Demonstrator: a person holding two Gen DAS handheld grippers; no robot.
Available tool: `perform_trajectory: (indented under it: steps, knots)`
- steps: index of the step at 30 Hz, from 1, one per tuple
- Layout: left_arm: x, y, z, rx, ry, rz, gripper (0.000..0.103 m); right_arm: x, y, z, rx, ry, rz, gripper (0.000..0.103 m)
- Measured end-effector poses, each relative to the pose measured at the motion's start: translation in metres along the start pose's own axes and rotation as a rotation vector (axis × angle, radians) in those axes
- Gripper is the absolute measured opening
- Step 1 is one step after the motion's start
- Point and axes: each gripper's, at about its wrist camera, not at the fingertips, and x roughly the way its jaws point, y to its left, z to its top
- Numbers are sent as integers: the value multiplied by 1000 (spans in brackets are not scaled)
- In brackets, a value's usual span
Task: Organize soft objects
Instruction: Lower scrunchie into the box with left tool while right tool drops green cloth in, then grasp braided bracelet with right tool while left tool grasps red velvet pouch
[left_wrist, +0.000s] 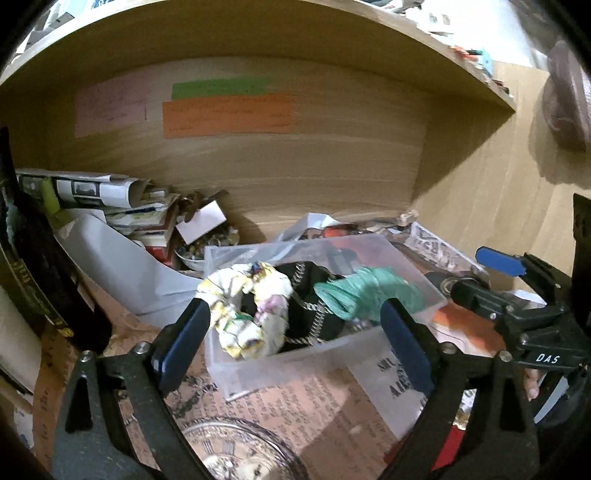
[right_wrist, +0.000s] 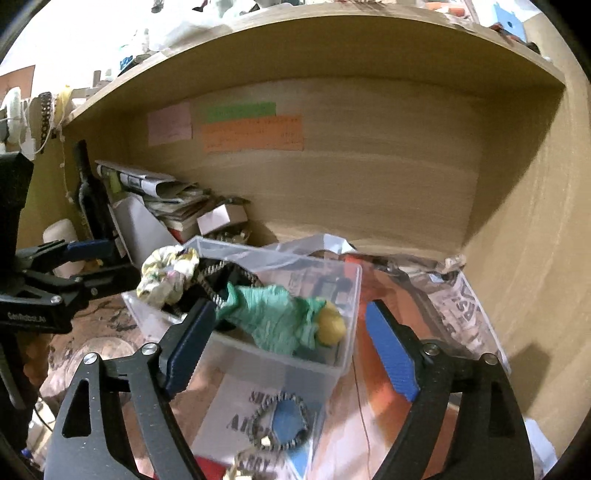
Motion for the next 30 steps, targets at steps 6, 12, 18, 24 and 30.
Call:
perform_trajectory:
  steps: [6, 12, 18, 24, 30]
  knots:
    - [-2, -10, -16, 6, 32, -27, 95, 9, -3, -28, 34, 93, 3, 82]
    - [11, -15, -35, 19, 88, -35, 95, 39, -6, -61, 68, 232, 42, 82]
    - [30, -16, -52, 14, 166, -45, 94, 58, -2, -74, 46, 329, 70, 73]
    - [37, -20, -64, 20, 205, -64, 94, 66, 4, -78, -8, 361, 48, 55]
    - [40, -28, -71, 26, 226, -99, 94, 63, -4, -80, 11, 354, 24, 29]
